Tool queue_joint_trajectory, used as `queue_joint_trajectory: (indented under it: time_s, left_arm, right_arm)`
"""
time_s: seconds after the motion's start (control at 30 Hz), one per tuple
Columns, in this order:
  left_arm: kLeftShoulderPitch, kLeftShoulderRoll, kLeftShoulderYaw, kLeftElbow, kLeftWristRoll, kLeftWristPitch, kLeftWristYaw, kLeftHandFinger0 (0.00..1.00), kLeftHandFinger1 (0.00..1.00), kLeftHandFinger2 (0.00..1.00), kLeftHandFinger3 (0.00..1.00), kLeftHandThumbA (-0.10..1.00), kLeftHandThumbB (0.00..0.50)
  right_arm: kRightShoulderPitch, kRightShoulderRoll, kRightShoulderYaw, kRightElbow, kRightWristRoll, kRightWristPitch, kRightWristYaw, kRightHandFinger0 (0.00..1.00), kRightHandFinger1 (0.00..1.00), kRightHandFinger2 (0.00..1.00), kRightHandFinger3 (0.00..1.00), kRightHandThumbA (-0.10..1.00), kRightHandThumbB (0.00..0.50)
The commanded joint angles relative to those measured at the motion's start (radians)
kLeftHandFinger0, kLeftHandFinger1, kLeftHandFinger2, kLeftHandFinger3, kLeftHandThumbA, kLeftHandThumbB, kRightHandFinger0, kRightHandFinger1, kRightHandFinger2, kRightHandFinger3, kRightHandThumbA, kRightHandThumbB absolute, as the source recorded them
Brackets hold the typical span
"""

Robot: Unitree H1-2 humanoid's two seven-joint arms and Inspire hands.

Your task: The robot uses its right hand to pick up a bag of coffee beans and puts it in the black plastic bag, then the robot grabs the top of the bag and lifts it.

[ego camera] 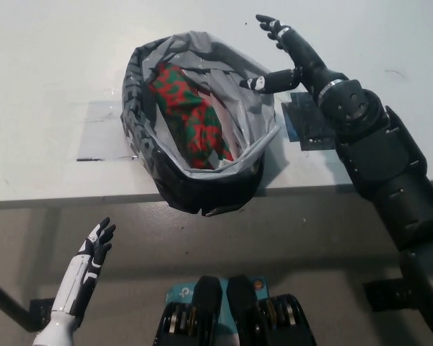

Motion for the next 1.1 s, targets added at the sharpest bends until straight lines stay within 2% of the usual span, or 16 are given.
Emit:
queue_joint_trajectory:
  time_s: [0.0, 0.17, 0.37, 0.47, 0.53, 0.57, 0.8, 0.9, 0.93, 0.97, 1.0, 1.03, 1.07]
  left_arm:
    - [-0.005, 0.015, -0.003, -0.024, 0.002, -0.014, -0.008, 1.00, 1.00, 1.00, 1.00, 1.00, 0.252]
    - [0.000, 0.015, -0.004, -0.026, 0.006, -0.021, -0.006, 1.00, 1.00, 1.00, 1.00, 1.00, 0.242]
    - [-0.007, 0.014, -0.004, -0.030, 0.018, -0.016, 0.002, 1.00, 1.00, 1.00, 1.00, 1.00, 0.258]
    - [-0.011, 0.016, -0.006, -0.028, 0.012, -0.022, -0.006, 1.00, 1.00, 1.00, 1.00, 1.00, 0.247]
    - [-0.015, 0.018, -0.007, -0.028, 0.013, -0.023, -0.008, 1.00, 1.00, 1.00, 1.00, 1.00, 0.244]
    - [-0.016, 0.018, -0.006, -0.028, 0.016, -0.021, -0.006, 1.00, 1.00, 1.00, 1.00, 1.00, 0.247]
    - [-0.016, 0.017, -0.007, -0.035, 0.016, -0.017, -0.008, 1.00, 1.00, 1.00, 1.00, 1.00, 0.248]
    - [-0.016, 0.019, -0.008, -0.035, 0.019, -0.021, -0.008, 1.00, 1.00, 1.00, 1.00, 1.00, 0.244]
    - [-0.016, 0.019, -0.007, -0.034, 0.018, -0.022, -0.008, 1.00, 1.00, 1.00, 1.00, 1.00, 0.245]
    - [-0.019, 0.020, -0.006, -0.029, 0.017, -0.024, -0.008, 1.00, 1.00, 1.00, 1.00, 1.00, 0.247]
    - [-0.020, 0.020, -0.006, -0.028, 0.017, -0.025, -0.008, 1.00, 1.00, 1.00, 1.00, 1.00, 0.248]
    - [-0.021, 0.020, -0.006, -0.027, 0.019, -0.024, -0.007, 1.00, 1.00, 1.00, 1.00, 1.00, 0.255]
    - [-0.022, 0.020, -0.006, -0.027, 0.022, -0.022, -0.005, 1.00, 1.00, 1.00, 1.00, 1.00, 0.255]
  right_arm:
    - [-0.042, -0.028, 0.008, 0.001, -0.022, -0.023, -0.006, 1.00, 1.00, 1.00, 1.00, 0.85, 0.413]
    - [-0.031, -0.015, 0.016, 0.021, -0.025, -0.008, 0.001, 1.00, 1.00, 1.00, 1.00, 0.86, 0.435]
    - [-0.033, 0.002, 0.027, 0.072, -0.029, -0.026, 0.011, 1.00, 1.00, 1.00, 1.00, 0.89, 0.458]
    - [-0.030, 0.017, 0.019, 0.092, -0.014, -0.019, 0.018, 1.00, 1.00, 1.00, 1.00, 0.88, 0.478]
    - [-0.030, 0.025, 0.010, 0.104, -0.003, -0.026, 0.020, 1.00, 1.00, 1.00, 1.00, 0.86, 0.474]
    - [-0.033, 0.031, 0.008, 0.115, -0.002, -0.022, 0.020, 1.00, 1.00, 1.00, 1.00, 0.88, 0.495]
    - [-0.049, 0.060, 0.027, 0.154, -0.024, 0.027, 0.027, 1.00, 1.00, 1.00, 1.00, 0.92, 0.499]
    - [-0.065, 0.068, 0.061, 0.171, -0.057, 0.090, 0.047, 1.00, 1.00, 1.00, 1.00, 0.94, 0.468]
    - [-0.073, 0.073, 0.070, 0.170, -0.062, 0.137, 0.053, 1.00, 1.00, 1.00, 1.00, 0.90, 0.461]
    - [-0.084, 0.079, 0.065, 0.180, -0.055, 0.181, 0.049, 1.00, 1.00, 1.00, 1.00, 0.80, 0.429]
    - [-0.087, 0.081, 0.064, 0.181, -0.052, 0.191, 0.048, 1.00, 1.00, 1.00, 1.00, 0.77, 0.422]
    - [-0.102, 0.084, 0.077, 0.201, -0.062, 0.225, 0.055, 0.72, 0.86, 1.00, 1.00, 0.60, 0.322]
    - [-0.119, 0.087, 0.094, 0.223, -0.077, 0.264, 0.065, 0.72, 0.86, 1.00, 1.00, 0.60, 0.322]
